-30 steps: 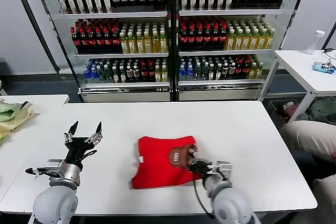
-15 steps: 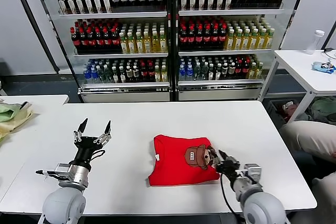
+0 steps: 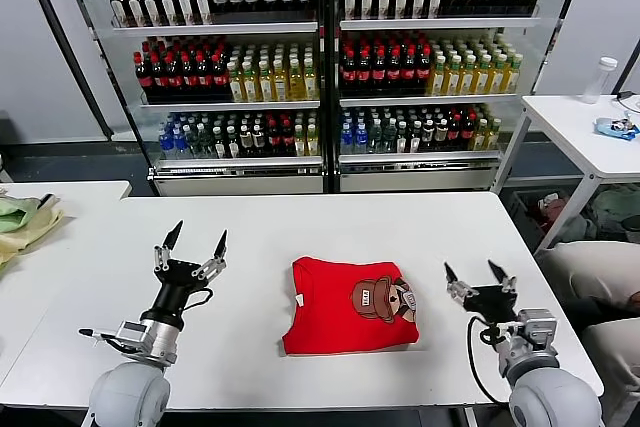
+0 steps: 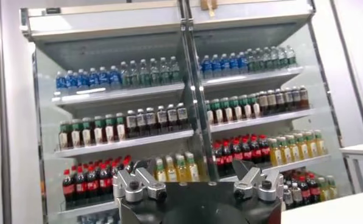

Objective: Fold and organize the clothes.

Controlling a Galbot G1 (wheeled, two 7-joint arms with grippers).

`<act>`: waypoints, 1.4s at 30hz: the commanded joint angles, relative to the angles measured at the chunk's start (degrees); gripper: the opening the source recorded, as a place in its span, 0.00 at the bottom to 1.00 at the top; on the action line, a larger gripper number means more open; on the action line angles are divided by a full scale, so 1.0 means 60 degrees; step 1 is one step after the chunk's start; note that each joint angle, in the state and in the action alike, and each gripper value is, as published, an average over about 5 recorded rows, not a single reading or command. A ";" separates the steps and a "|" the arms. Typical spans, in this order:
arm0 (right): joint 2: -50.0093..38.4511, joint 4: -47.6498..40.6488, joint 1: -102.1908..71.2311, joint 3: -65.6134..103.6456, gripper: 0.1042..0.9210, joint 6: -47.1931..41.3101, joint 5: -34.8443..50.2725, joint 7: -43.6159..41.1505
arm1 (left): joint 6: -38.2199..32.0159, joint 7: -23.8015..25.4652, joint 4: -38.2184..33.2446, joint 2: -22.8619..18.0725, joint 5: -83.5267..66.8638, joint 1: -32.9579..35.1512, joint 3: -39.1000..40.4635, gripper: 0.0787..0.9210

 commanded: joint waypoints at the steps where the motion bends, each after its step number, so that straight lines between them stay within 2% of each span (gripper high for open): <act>1: 0.0200 -0.1197 0.0563 0.0478 0.87 0.2140 -0.2554 -0.0476 | -0.0409 0.0232 0.0015 -0.0028 0.0251 0.0123 0.0161 0.88; 7: 0.0502 -0.1455 0.1047 0.0016 0.88 0.2185 -0.3324 -0.0285 | -0.0756 0.0433 0.0485 0.0395 -0.0100 -0.0103 0.0203 0.88; 12: 0.0274 -0.1608 0.1226 -0.0020 0.88 0.2156 -0.3251 -0.0343 | -0.0957 0.0920 0.0746 -0.0059 -0.0401 -0.0464 0.0114 0.88; 18: 0.0271 -0.2451 0.1765 -0.0104 0.88 0.2415 -0.2922 -0.0452 | -0.1010 0.0673 0.1305 -0.0194 -0.0063 -0.0901 0.0135 0.88; 23: 0.0316 -0.3294 0.2309 -0.0211 0.88 0.2944 -0.3603 -0.0625 | -0.1531 0.0470 0.2046 -0.0199 0.0539 -0.1406 0.0143 0.88; 29: 0.0275 -0.3331 0.2509 -0.0354 0.88 0.3024 -0.4237 -0.0656 | -0.1335 0.0275 0.2339 -0.0096 0.0691 -0.1773 0.0094 0.88; 42: 0.0329 -0.3169 0.2082 -0.0156 0.88 0.3007 -0.4672 -0.0734 | -0.1148 0.0200 0.2187 -0.0233 0.1118 -0.1697 0.0122 0.88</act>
